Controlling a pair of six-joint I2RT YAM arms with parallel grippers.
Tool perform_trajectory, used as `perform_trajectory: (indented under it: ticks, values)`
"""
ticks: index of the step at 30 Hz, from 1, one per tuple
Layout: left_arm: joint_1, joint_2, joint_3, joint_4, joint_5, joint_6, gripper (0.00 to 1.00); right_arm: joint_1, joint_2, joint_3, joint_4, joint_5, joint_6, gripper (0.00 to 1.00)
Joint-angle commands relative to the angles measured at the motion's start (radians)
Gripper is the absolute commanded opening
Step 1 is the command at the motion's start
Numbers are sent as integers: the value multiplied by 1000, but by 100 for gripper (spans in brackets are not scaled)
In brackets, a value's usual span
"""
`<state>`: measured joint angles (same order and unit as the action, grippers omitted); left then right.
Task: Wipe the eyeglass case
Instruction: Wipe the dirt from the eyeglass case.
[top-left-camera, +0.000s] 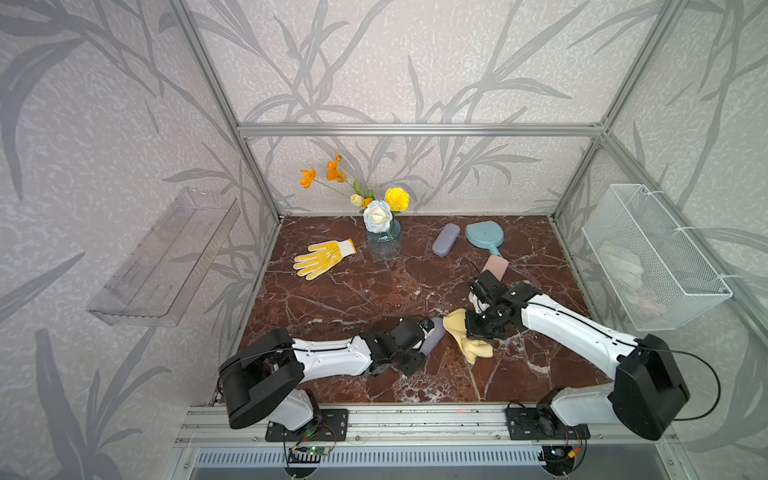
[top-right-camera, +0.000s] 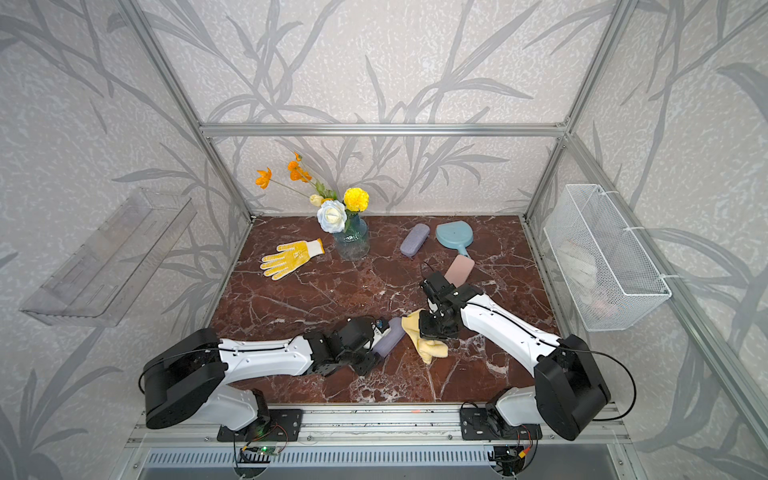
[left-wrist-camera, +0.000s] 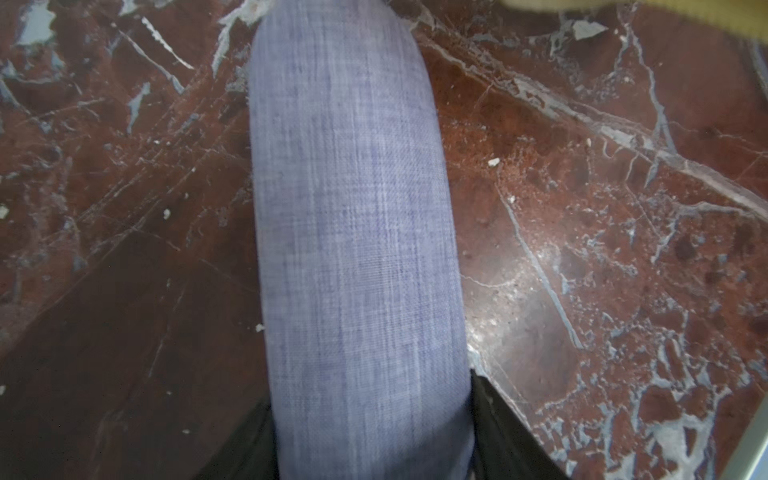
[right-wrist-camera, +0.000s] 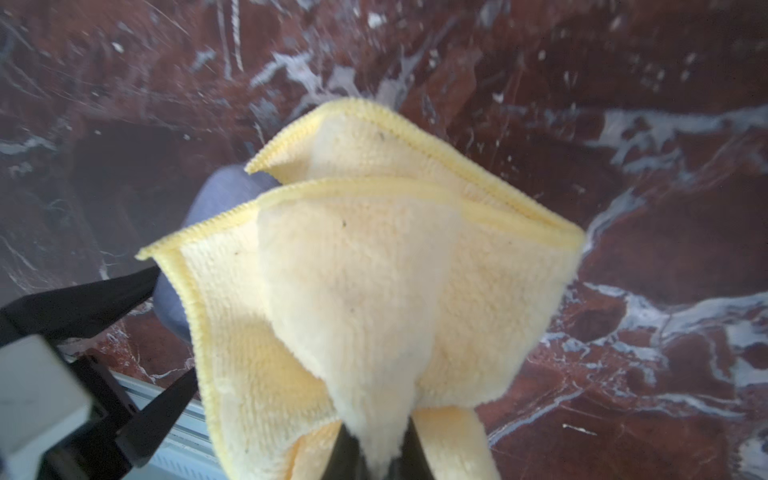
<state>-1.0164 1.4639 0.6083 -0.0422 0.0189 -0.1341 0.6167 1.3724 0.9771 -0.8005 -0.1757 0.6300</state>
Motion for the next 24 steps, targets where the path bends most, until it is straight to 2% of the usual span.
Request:
perform_trajectory:
  ticks: [1,7,11,14,18,20,24]
  values:
    - [1,-29,-25,11,2,32,42,58,5,48,1,47,-2,0]
    - [0,-47,-49,55,19,39,42,120,148,21,288,-110,183,0]
    - [0,-72,-83,118,34,41,40,94,254,-38,418,-183,230,0]
    - [-1,-87,-97,139,34,53,35,74,310,6,312,-85,132,0]
    - [0,-85,-100,136,25,62,25,56,320,89,108,199,-22,0]
    - [0,-81,-101,134,23,63,22,64,293,118,81,207,-61,0]
    - [2,-73,-104,138,16,62,19,122,263,164,79,54,-61,0]
